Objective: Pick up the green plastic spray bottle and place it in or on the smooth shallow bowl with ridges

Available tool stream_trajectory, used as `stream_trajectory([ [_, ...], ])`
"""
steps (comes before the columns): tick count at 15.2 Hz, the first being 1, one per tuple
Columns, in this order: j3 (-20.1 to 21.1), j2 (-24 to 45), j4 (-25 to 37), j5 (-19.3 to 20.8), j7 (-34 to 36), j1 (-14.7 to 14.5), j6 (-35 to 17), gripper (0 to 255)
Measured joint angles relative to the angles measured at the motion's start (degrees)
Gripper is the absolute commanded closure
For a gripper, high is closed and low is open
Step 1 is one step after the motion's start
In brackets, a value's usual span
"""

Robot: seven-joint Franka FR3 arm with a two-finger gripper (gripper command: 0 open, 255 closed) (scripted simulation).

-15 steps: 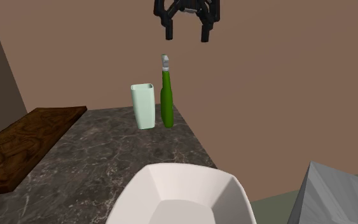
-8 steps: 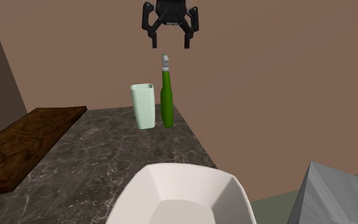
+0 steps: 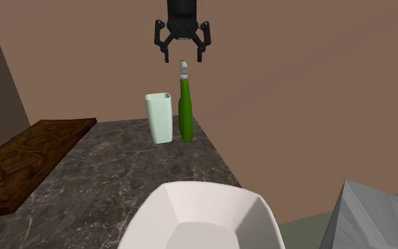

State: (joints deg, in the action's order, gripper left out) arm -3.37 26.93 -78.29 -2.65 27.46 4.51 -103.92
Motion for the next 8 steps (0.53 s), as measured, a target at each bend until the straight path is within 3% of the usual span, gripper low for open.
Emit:
stream_trajectory([
  [8,0.01,0.4,-2.95,-0.04,-0.03,-0.05,-3.37,0],
])
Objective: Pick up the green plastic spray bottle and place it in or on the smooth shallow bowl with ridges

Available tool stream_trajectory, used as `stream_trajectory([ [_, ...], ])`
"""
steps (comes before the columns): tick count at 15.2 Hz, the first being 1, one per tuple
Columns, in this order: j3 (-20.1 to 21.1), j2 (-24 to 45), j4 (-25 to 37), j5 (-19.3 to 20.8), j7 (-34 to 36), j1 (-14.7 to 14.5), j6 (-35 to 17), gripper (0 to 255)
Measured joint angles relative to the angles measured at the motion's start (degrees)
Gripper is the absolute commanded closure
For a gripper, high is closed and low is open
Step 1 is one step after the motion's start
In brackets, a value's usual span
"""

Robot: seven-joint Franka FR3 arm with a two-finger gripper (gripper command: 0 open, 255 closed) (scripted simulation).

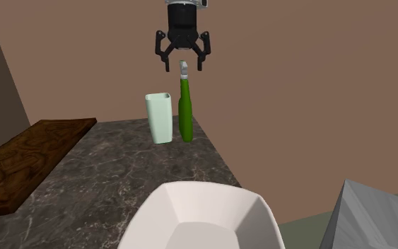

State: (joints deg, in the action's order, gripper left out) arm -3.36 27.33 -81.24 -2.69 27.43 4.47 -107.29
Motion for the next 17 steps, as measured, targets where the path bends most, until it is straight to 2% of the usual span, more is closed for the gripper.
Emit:
stream_trajectory([
  [3,0.0,0.0,-0.02,0.0,-0.01,0.0,-0.03,0],
  [4,0.0,0.0,-0.02,0.0,-0.01,0.0,-0.03,255],
  [14,0.0,0.0,0.0,0.0,-0.01,0.0,-0.03,255],
  [17,-0.01,-0.23,1.19,0.02,0.04,0.01,1.41,255],
])
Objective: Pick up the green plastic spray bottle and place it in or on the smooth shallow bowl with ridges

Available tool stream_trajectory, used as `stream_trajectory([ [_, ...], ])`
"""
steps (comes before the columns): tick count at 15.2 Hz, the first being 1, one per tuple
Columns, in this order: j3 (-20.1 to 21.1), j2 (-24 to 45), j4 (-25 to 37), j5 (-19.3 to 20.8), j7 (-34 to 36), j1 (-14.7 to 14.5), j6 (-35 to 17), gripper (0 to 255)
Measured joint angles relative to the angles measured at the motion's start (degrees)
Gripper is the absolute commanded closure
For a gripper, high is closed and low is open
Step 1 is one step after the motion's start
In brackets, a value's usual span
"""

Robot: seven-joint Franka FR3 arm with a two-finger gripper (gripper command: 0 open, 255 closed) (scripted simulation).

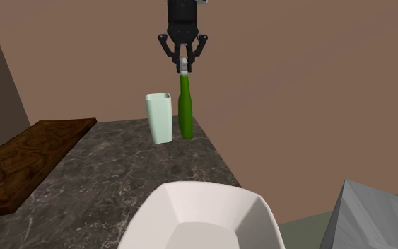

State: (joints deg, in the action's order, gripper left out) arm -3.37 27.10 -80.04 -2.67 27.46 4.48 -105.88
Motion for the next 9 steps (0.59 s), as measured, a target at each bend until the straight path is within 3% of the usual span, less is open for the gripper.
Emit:
stream_trajectory([
  [9,-0.04,-0.07,6.8,0.06,0.15,0.13,6.85,255],
])
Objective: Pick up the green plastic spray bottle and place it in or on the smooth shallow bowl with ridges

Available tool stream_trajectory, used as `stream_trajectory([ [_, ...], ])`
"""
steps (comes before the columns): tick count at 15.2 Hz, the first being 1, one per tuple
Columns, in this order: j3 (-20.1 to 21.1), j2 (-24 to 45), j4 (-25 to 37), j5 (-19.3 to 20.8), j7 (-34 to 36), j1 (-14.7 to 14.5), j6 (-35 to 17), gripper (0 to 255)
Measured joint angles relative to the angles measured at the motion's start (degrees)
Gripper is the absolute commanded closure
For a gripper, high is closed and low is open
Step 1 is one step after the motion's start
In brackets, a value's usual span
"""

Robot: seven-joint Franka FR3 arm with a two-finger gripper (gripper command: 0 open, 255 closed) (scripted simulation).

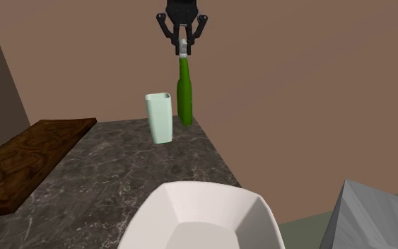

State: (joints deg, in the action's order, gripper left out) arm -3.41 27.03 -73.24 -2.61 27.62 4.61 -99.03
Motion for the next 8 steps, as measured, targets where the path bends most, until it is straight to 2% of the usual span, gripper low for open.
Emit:
stream_trajectory([
  [8,-0.01,0.66,7.28,0.0,0.15,0.15,6.63,255],
])
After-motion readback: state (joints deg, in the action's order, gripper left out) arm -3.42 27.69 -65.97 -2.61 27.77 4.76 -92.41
